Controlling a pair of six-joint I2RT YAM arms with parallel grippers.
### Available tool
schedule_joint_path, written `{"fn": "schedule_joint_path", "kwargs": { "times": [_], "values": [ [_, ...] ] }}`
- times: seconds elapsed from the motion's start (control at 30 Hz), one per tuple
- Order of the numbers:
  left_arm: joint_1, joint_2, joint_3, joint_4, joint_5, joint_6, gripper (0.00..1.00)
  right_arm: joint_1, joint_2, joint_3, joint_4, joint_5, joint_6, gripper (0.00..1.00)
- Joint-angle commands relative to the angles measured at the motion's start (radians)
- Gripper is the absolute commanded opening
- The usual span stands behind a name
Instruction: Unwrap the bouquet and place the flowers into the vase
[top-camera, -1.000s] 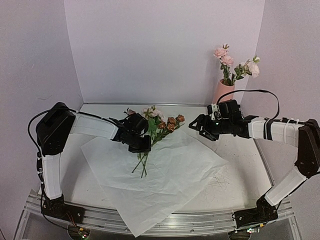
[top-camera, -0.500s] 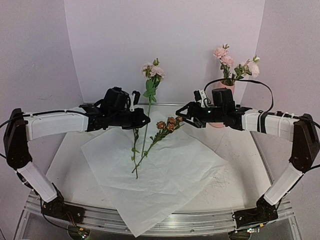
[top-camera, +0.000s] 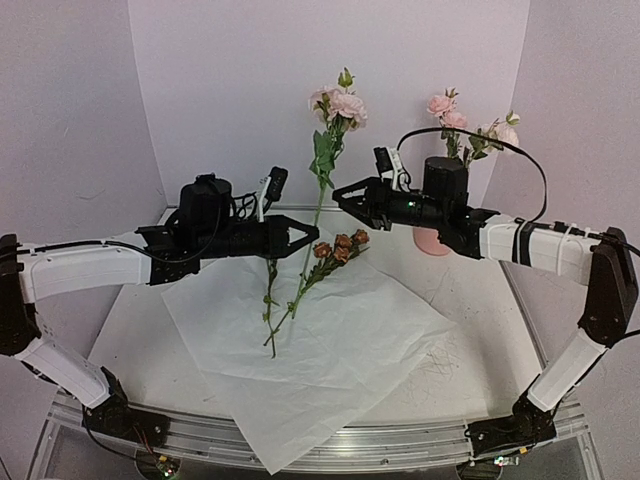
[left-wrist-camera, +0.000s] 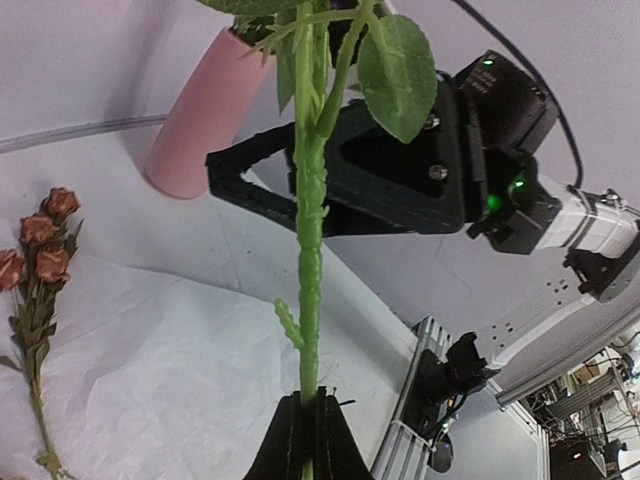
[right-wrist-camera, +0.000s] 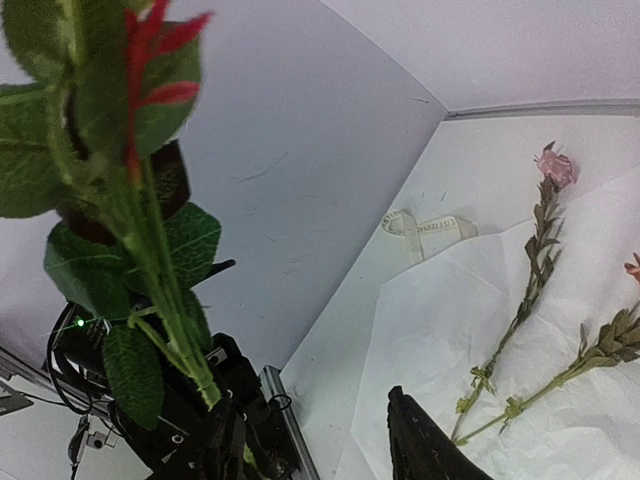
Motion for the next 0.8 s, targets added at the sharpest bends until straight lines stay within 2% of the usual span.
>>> {"fn": "schedule_joint_path", "kwargs": {
  "times": [0.0,0.07,0.27,0.77],
  "values": [
    [-0.006,-0.039,-0.002,0.117,0.079,0.024,0.03,0.010,-0.016,0.044,0.166,-0.056,0.009,0.46],
    [-0.007,-0.045,-0.005,0.124,0.084,0.019,0.04,0.010,-0.025,0.030,0.210,-0.074,0.011,0.42],
    [-0.009,-0.058,-0.011,0.138,0.091,0.008,0.04,0.019,-0.044,0.023,0.281,-0.125,-0.013,0.42],
    [-0.015,-0.063,-0.023,0.149,0.105,0.001,0.04,0.023,-0.041,0.056,0.304,-0.152,-0.002,0.39]
  ]
}}
